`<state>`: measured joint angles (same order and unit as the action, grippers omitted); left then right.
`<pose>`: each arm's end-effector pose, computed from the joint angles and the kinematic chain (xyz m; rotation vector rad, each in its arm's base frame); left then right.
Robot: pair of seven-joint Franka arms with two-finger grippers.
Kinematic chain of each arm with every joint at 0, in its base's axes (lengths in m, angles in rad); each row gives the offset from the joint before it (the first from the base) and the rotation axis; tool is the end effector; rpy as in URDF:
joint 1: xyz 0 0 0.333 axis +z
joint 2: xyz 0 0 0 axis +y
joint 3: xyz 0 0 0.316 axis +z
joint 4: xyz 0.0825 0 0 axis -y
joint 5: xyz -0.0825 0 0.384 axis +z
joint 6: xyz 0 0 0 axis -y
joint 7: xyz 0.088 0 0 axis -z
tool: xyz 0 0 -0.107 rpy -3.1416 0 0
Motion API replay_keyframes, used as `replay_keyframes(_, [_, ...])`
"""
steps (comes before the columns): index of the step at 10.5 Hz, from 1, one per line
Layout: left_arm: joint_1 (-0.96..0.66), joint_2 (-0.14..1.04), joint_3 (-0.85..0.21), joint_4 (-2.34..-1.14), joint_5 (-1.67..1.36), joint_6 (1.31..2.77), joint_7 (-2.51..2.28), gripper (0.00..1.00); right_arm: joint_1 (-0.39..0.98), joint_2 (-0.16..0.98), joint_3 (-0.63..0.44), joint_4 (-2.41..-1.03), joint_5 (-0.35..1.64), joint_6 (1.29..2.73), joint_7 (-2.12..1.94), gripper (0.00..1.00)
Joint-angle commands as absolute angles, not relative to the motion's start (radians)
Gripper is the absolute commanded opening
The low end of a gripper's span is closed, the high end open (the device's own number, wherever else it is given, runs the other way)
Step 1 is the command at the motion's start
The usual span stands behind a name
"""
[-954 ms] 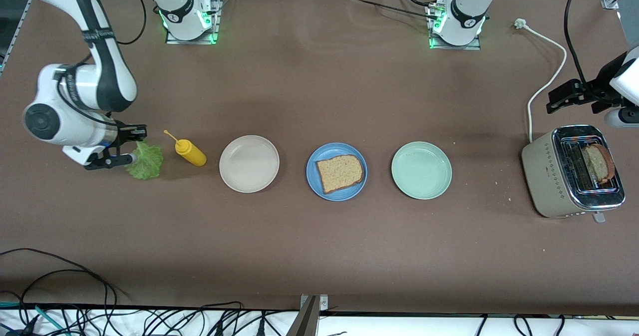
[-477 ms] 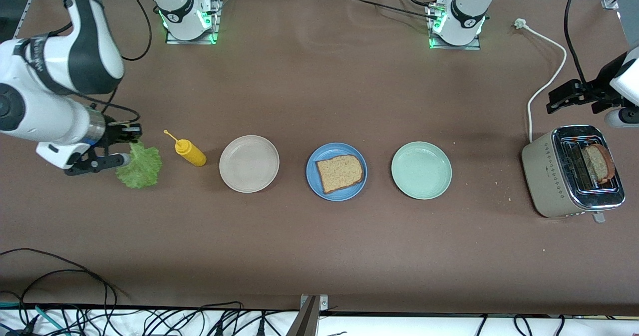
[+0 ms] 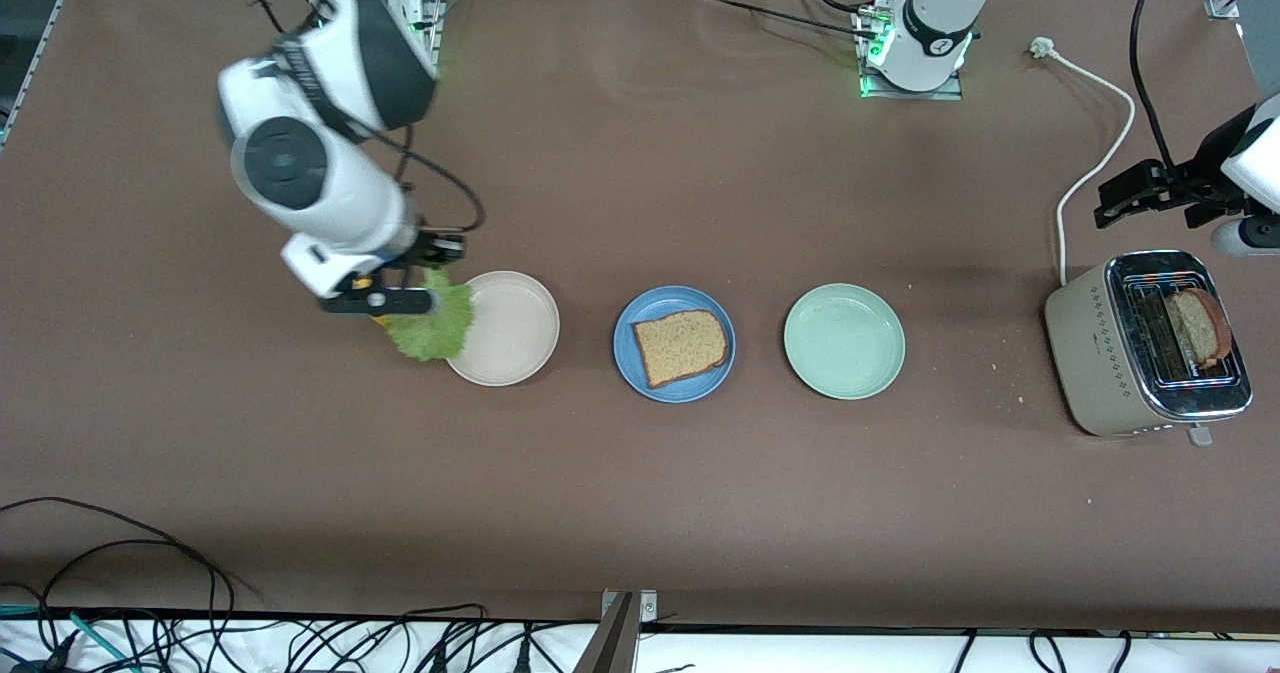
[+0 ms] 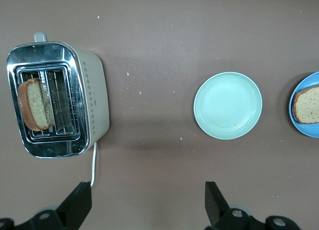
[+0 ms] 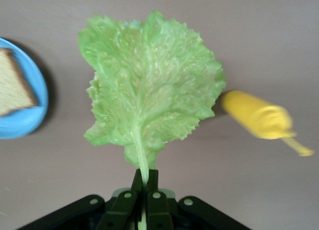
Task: Make sandwich in blue plate with both arms
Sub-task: 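Carry the lettuce with the right gripper onto the bread slice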
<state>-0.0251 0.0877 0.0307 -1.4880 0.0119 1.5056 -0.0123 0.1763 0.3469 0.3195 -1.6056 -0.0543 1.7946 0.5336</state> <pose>0.5745 0.0037 0.6083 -3.1247 -0.0285 0.1094 0.5757 0.2818 0.4257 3.1123 -0.0503 -0.2331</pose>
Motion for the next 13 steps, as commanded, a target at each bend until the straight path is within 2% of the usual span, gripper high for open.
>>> replay_keyframes(1, [-0.017, 0.097, 0.028, -1.462, 0.041, 1.483, 0.0, 1.0, 0.329, 0.524, 0.318, -1.415, -0.058, 1.893, 0.853, 0.0])
replay_keyframes(3, [-0.017, 0.097, 0.026, -1.462, 0.041, 1.483, 0.0, 1.0, 0.406, 0.619, 0.318, -1.341, -0.057, 2.003, 0.984, 0.0])
replay_keyframes(6, [-0.015, 0.097, 0.028, -1.462, 0.041, 1.483, 0.0, 1.0, 0.507, 0.744, 0.319, -1.335, -0.057, 2.279, 1.196, 0.0])
replay_keyframes(8, [-0.015, 0.097, 0.028, -1.462, 0.041, 1.483, 0.0, 1.0, 0.56, 0.791, 0.313, -1.335, -0.067, 2.318, 1.284, 0.0])
replay_keyframes(13, [-0.003, 0.097, 0.028, -1.462, 0.035, 1.483, 0.0, 1.0, 0.583, 0.867, 0.299, -1.335, -0.071, 2.417, 1.295, 0.0])
